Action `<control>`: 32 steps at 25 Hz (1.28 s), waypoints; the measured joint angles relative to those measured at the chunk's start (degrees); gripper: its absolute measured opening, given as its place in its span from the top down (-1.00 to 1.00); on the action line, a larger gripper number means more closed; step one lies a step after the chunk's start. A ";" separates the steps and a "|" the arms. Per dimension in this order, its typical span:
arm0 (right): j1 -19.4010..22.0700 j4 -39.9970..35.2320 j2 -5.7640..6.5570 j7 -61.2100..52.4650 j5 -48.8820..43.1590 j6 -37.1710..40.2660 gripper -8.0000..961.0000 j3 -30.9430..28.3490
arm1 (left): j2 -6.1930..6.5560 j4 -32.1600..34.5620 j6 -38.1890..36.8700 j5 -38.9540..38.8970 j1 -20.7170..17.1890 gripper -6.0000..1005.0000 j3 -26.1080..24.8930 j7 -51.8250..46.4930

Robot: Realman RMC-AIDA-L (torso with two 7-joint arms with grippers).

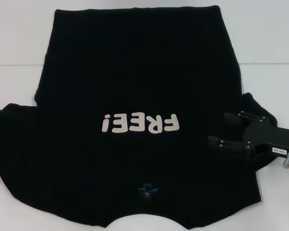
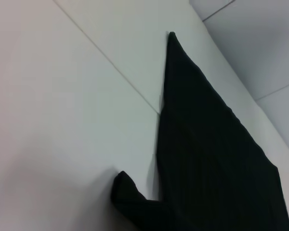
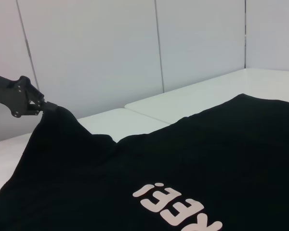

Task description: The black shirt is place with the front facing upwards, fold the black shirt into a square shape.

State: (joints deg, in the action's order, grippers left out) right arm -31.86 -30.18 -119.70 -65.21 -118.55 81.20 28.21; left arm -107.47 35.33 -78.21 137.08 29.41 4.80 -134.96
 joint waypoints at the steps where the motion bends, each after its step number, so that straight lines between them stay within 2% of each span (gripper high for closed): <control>1: 0.01 0.00 0.00 0.00 0.00 0.01 -0.93 0.00 | 0.00 0.00 -0.10 -0.23 -0.06 0.93 -0.01 0.02; 9: 0.18 0.20 0.00 0.00 -0.02 0.02 -0.93 0.00 | -0.80 0.00 -2.73 -2.96 1.93 0.92 0.82 1.13; 14: 0.47 0.41 -0.01 0.00 -0.02 0.01 -0.93 0.00 | -2.48 0.05 -6.19 -5.92 5.50 0.91 3.27 3.23; 20: 0.50 0.63 -0.08 0.00 -0.02 0.01 -0.93 0.01 | -6.59 -0.08 -5.89 -6.65 9.98 0.91 9.23 5.04; 26: 0.61 0.84 -0.17 0.00 -0.02 0.02 -0.93 0.19 | -10.16 -1.14 -0.83 -6.78 10.74 0.90 14.07 6.36; 29: 0.64 1.14 -0.18 0.00 -0.02 0.04 -0.93 0.16 | -10.25 -3.20 0.06 -7.27 10.39 0.90 14.22 7.60; 32: 0.66 1.21 -0.13 0.00 -0.02 0.03 -0.93 0.05 | -8.96 -6.69 -0.32 -9.17 9.54 0.67 14.04 9.83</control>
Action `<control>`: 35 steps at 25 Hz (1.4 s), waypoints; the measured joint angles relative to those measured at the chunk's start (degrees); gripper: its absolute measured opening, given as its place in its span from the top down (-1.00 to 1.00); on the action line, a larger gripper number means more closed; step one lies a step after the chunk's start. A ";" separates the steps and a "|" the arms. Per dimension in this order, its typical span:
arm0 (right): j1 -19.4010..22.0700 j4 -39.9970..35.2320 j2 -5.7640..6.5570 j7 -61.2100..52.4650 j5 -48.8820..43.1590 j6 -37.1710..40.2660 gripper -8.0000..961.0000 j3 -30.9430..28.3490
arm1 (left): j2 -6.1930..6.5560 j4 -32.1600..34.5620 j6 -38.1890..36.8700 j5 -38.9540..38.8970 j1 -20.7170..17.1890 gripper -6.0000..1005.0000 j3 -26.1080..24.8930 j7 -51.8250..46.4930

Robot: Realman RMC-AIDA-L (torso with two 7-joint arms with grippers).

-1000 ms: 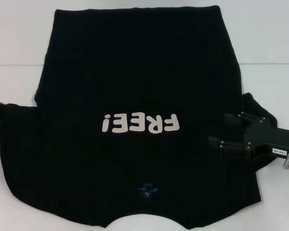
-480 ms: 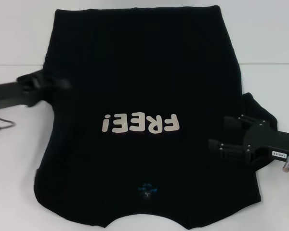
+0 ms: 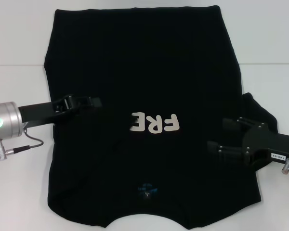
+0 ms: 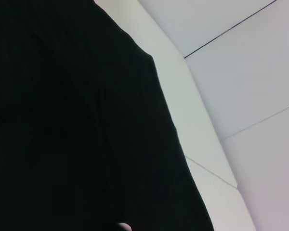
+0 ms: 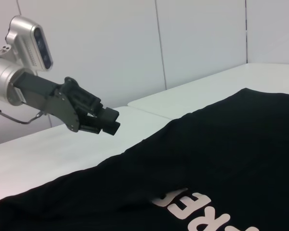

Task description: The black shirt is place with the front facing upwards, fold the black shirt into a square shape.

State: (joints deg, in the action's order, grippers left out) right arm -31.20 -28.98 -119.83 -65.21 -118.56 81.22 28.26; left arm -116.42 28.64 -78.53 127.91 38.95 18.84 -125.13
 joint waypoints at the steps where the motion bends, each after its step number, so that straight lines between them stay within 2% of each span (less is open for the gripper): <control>1: 0.00 0.00 0.03 0.00 0.00 0.00 -0.93 -0.02 | 0.29 -0.56 -0.27 -0.52 -0.31 0.59 0.02 0.45; 4: 0.08 -0.36 0.07 -1.45 0.02 0.02 -0.93 -0.41 | 1.02 -1.15 -3.11 -3.20 -2.00 0.44 0.02 5.20; 7: 0.32 -2.62 0.58 -9.02 0.04 0.03 -0.93 -1.46 | 1.41 -0.22 -10.69 -7.39 -5.07 0.34 0.01 18.60; 11: 0.92 -9.45 2.73 -27.17 -1.07 0.06 -0.93 -1.11 | 1.29 2.00 -19.20 -8.71 -8.71 0.19 0.43 36.58; 13: 0.64 -12.87 4.83 -39.02 -4.05 0.38 -0.92 -0.70 | 1.01 2.50 -21.22 -8.81 -10.22 0.12 0.40 43.38; 16: -1.32 -15.80 8.99 -56.11 -10.95 1.37 -0.92 0.30 | 0.44 2.60 -22.21 -8.63 -11.71 -0.11 0.58 50.66; 17: -2.35 -16.02 10.71 -63.00 -14.08 1.71 -0.92 0.95 | 0.14 2.60 -22.29 -8.51 -12.04 -0.19 0.67 52.18; 19: -4.25 -15.82 13.20 -72.50 -18.96 2.09 -0.92 1.81 | -0.51 2.76 -22.31 -8.38 -12.54 -0.34 0.73 54.81; 21: -6.35 -15.64 14.81 -79.57 -24.14 2.49 -0.92 2.14 | -0.93 2.85 -22.18 -7.92 -12.72 -0.78 0.84 56.39; 23: -7.77 -15.61 15.29 -82.52 -27.55 2.66 -0.92 2.13 | -1.13 2.85 -21.79 -6.98 -12.63 -0.83 1.28 56.86; 26: -9.22 -14.47 15.18 -83.98 -30.33 1.18 -0.92 2.34 | -1.36 2.85 -20.49 -6.14 -12.44 -0.90 2.78 57.11; 30: -11.19 -8.38 15.04 -83.85 -32.19 -3.20 -0.92 3.53 | -1.55 2.83 -19.38 -6.11 -12.41 -0.92 4.29 57.34; 35: -13.46 -2.83 14.10 -83.65 -32.64 -9.18 -0.92 6.78 | -1.61 2.82 -19.26 -6.10 -12.18 -0.92 4.53 57.37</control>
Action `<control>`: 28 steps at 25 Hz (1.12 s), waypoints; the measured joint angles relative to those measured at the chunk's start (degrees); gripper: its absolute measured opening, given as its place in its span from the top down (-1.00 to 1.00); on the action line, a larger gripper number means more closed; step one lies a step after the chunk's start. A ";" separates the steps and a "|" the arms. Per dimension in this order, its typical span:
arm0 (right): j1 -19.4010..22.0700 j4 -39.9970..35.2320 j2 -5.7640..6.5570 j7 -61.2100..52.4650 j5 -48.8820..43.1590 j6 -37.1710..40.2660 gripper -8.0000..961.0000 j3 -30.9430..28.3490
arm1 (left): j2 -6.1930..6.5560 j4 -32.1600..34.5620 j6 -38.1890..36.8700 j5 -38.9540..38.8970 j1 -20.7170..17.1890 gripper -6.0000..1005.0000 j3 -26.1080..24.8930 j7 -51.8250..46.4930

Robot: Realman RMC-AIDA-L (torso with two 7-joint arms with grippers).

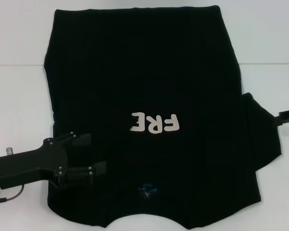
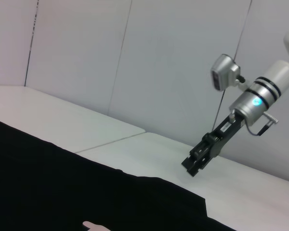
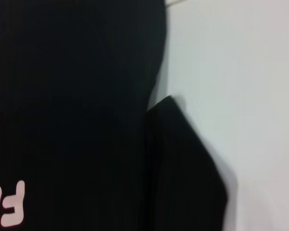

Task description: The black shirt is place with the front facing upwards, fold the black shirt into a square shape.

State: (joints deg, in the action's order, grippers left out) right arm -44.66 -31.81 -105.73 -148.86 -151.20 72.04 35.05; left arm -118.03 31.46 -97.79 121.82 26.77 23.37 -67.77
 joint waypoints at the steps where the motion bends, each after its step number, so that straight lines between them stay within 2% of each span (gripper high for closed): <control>1: -0.39 0.67 -0.36 0.01 -0.01 -0.80 -0.92 0.66 | -0.01 0.00 0.00 0.00 0.03 -0.92 0.01 -0.04; 5: -1.52 2.44 -1.74 -0.24 -0.06 -3.72 -0.91 3.74 | -0.02 -0.05 -0.05 -0.02 -0.06 -0.92 0.01 -0.09; 8: -1.80 2.96 -2.34 -0.48 -0.08 -4.80 -0.91 4.90 | -0.01 -0.21 -0.05 -0.15 -0.29 -0.92 0.01 0.05; 14: -1.73 3.02 -2.77 -0.52 0.02 -5.37 -0.91 5.04 | 0.00 -0.03 -0.19 -0.03 -0.28 -0.92 0.01 -0.08; 21: -1.95 3.35 -3.82 -0.38 -0.08 -5.51 -0.91 5.10 | 0.00 0.01 -0.28 -0.01 0.01 -0.92 0.01 -0.13; 28: -2.07 3.58 -3.96 -0.19 0.21 -5.38 -0.90 5.04 | 0.14 -0.03 -0.45 -0.48 0.04 -0.92 -0.25 -0.13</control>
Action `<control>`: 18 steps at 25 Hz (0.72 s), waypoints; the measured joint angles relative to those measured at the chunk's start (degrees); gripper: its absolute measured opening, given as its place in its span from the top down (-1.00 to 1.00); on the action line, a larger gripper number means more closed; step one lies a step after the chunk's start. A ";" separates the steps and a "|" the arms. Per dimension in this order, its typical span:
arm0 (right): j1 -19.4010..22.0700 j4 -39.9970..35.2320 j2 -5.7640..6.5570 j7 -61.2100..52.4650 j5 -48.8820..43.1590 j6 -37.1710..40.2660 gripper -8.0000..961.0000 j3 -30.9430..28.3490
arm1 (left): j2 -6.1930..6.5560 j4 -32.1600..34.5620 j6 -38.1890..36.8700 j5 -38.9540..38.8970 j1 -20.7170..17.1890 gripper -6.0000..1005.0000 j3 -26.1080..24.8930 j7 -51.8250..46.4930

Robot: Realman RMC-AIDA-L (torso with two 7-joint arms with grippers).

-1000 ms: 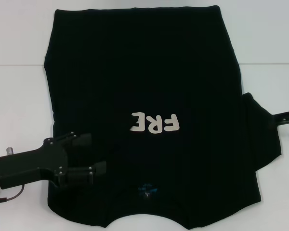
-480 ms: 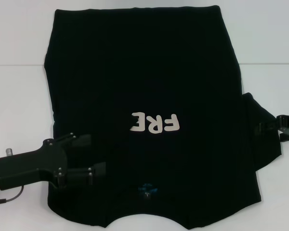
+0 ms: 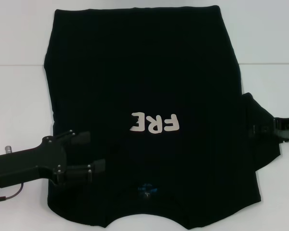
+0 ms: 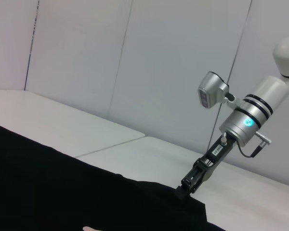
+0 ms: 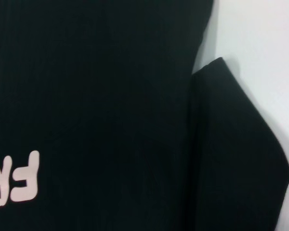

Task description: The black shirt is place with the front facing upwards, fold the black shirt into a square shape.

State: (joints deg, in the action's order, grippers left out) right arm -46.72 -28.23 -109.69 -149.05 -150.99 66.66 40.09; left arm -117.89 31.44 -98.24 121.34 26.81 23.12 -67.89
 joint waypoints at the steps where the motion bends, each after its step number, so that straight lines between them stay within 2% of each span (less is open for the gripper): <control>1: -0.01 0.01 0.00 0.05 0.15 0.22 -0.90 -0.12 | 0.03 -0.02 0.00 -0.01 0.00 -0.92 0.01 0.01; 16: 0.23 -1.94 0.07 0.09 -0.09 0.58 -0.67 0.48 | -0.05 -0.15 -0.12 -0.05 -0.08 -0.92 -0.09 -0.01; 18: 0.23 -1.94 0.05 -0.12 -0.17 0.39 -0.52 1.00 | -0.05 -0.15 -0.14 -0.06 -0.06 -0.91 -0.09 -0.02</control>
State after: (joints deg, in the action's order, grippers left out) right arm -46.49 -30.17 -109.64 -149.17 -151.17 67.05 41.08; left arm -117.94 31.28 -98.39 121.28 26.75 23.03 -67.91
